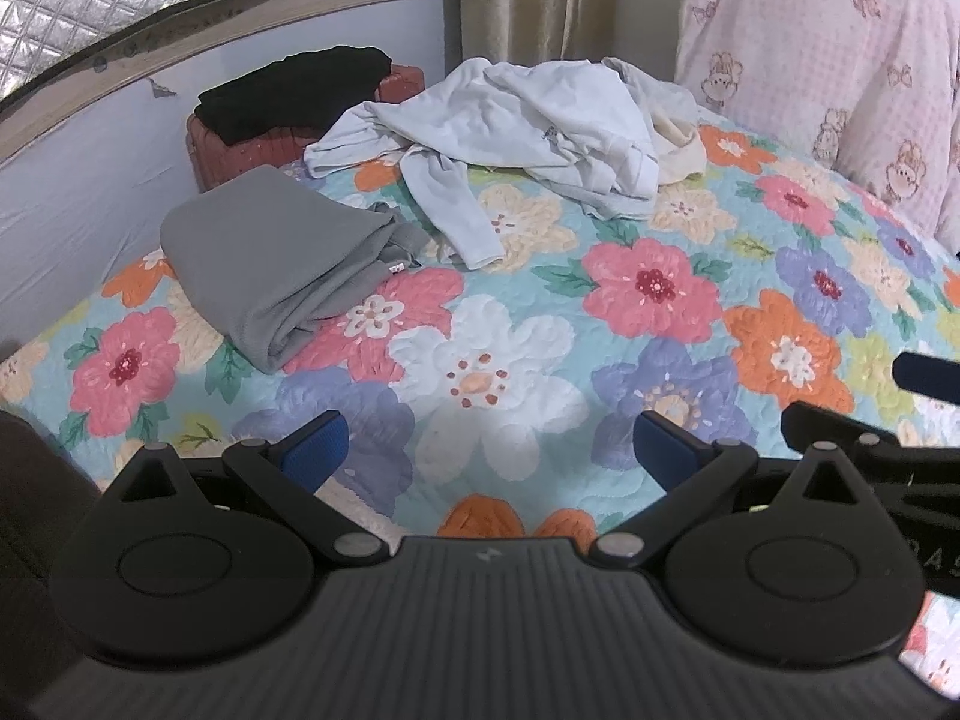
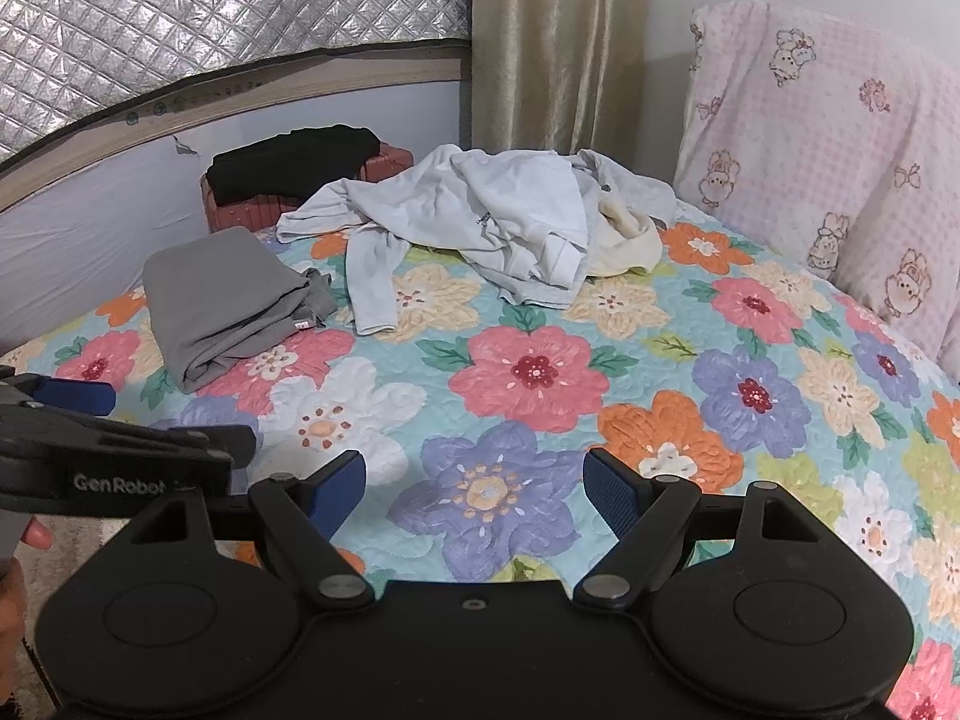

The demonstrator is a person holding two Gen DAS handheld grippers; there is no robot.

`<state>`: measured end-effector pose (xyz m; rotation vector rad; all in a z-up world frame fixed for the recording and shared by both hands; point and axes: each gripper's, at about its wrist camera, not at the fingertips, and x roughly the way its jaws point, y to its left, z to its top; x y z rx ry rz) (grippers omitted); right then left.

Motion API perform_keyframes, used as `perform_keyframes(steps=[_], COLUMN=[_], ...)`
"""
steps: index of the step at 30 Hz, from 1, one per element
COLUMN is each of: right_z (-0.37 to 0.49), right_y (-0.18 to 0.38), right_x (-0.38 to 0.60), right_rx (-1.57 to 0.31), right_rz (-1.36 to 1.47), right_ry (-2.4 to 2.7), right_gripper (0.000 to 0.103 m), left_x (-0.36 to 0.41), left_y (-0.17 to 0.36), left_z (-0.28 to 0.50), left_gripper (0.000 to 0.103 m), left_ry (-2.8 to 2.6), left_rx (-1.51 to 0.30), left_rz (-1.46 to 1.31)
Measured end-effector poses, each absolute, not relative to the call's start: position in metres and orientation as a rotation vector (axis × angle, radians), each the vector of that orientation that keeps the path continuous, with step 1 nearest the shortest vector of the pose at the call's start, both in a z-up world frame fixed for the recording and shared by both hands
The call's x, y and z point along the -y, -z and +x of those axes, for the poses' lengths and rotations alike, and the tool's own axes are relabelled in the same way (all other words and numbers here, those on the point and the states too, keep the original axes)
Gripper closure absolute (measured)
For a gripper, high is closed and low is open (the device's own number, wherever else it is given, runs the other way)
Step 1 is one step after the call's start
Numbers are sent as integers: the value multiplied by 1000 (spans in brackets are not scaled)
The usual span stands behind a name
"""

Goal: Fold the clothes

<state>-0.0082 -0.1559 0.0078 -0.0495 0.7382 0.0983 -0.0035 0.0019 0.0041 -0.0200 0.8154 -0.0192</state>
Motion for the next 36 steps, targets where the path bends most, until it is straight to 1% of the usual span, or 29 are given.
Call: perform_keyframes(steps=[9,12,16,22,27,32,36], right_z=[-12,-7,10,67,129,198,239], right_y=[-11,-5,4,-14,-49,-91,-96], right_x=[152,155,161,183,186,198,209], right_rx=[-734,-744,-758,-749,-721,-816,-843], right_rz=[-39,-28,2,138,14,-22,51], right_ry=[-122,-127,-147,-237,-270,-288,-275], right_gripper=[19,16,16,16,16,16,16], left_x=[-8,-13,-19,-32,-46,-45,-39], left_y=[-4,-4,-5,-34,-70,-77,-62], left_z=[1,4,23,82,160,234,272], left_gripper=[0,0,0,0,0,0,0], left_ry=[23,27,16,-19,3,-25,-1], left_rx=[-812,-804,-800,-727,-698,-724,-739], left_rz=[-44,-67,-70,-33,-82,-95,-136])
